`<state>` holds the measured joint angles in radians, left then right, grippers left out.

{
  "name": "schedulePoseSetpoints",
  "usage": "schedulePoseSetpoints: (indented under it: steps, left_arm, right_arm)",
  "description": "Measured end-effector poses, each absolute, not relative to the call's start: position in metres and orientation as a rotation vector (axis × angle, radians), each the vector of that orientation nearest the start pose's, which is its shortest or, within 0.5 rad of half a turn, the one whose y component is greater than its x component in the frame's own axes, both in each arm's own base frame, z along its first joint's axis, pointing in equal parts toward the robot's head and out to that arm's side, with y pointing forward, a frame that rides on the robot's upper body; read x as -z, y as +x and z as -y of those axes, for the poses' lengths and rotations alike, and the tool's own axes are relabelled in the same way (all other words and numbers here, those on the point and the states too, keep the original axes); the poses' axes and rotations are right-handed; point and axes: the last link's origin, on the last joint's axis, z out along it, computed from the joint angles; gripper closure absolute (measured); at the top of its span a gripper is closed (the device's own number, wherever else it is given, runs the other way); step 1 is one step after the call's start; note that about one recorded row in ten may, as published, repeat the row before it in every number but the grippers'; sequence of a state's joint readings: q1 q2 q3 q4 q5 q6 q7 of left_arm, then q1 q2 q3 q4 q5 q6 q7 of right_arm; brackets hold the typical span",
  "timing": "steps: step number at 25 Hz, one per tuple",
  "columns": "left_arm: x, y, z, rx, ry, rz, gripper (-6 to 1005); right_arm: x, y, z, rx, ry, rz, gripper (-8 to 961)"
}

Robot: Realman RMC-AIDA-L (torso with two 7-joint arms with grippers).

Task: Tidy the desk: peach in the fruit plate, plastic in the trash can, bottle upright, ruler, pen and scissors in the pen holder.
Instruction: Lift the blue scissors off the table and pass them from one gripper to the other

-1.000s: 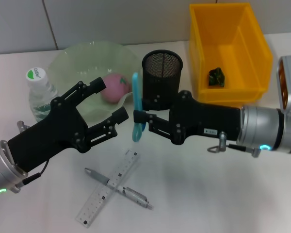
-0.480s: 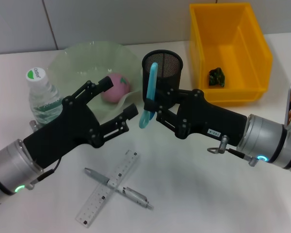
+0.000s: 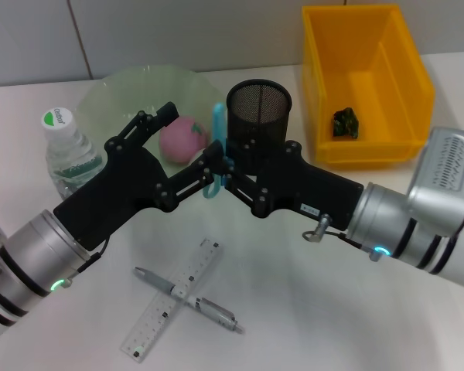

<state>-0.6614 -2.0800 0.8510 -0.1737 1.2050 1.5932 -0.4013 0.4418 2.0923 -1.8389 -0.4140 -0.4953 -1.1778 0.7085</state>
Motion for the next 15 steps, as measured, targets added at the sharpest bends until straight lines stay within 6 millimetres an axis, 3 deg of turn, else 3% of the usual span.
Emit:
schedulePoseSetpoints:
  steps: [15]
  left_arm:
    - [0.072, -0.224, -0.310, 1.155, -2.238, 0.271, 138]
  right_arm:
    - [0.103, 0.208, -0.317, -0.959, -2.375, -0.367, 718]
